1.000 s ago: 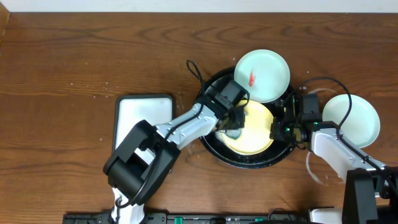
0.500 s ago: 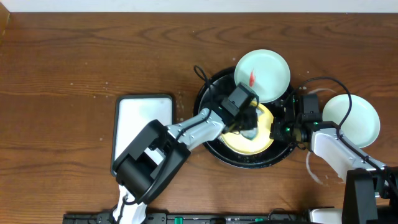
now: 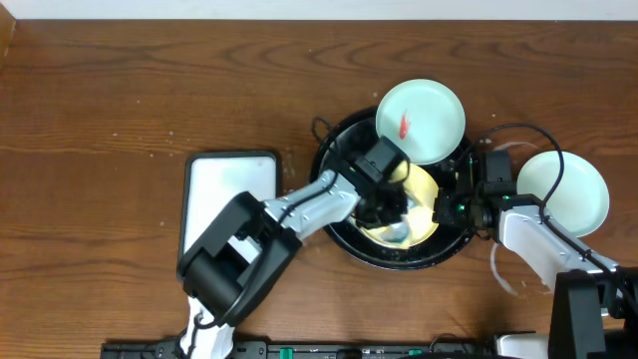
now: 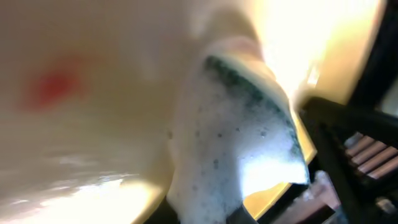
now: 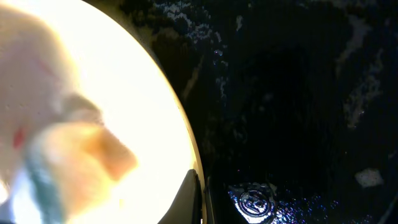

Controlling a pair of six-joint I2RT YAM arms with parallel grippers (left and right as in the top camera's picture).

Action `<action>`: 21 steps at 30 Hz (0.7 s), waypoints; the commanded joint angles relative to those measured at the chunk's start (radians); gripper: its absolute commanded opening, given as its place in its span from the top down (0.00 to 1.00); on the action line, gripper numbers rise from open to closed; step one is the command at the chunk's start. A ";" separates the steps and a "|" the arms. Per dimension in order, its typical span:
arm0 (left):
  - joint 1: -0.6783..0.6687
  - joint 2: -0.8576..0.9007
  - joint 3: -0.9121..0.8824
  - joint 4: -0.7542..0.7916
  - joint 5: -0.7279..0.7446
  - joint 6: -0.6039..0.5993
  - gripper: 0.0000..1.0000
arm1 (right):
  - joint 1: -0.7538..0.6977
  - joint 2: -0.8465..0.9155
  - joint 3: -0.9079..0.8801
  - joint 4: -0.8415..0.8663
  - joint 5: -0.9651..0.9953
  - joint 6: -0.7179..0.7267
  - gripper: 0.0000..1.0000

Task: Clean dirty plates on tray and stack at the side
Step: 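Scrub the yellow plate with the sponge while the right gripper holds its rim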

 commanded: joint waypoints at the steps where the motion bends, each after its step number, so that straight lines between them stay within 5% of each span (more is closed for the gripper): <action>1: 0.100 0.040 -0.038 -0.058 -0.236 0.075 0.92 | -0.002 0.019 -0.025 -0.023 0.099 -0.023 0.99; 10: 0.163 0.039 -0.027 -0.106 -0.444 0.102 0.93 | -0.002 0.019 -0.025 -0.023 0.104 -0.023 0.99; 21: 0.064 0.045 -0.012 0.045 -0.303 0.038 0.93 | -0.002 0.019 -0.025 -0.023 0.107 -0.023 0.99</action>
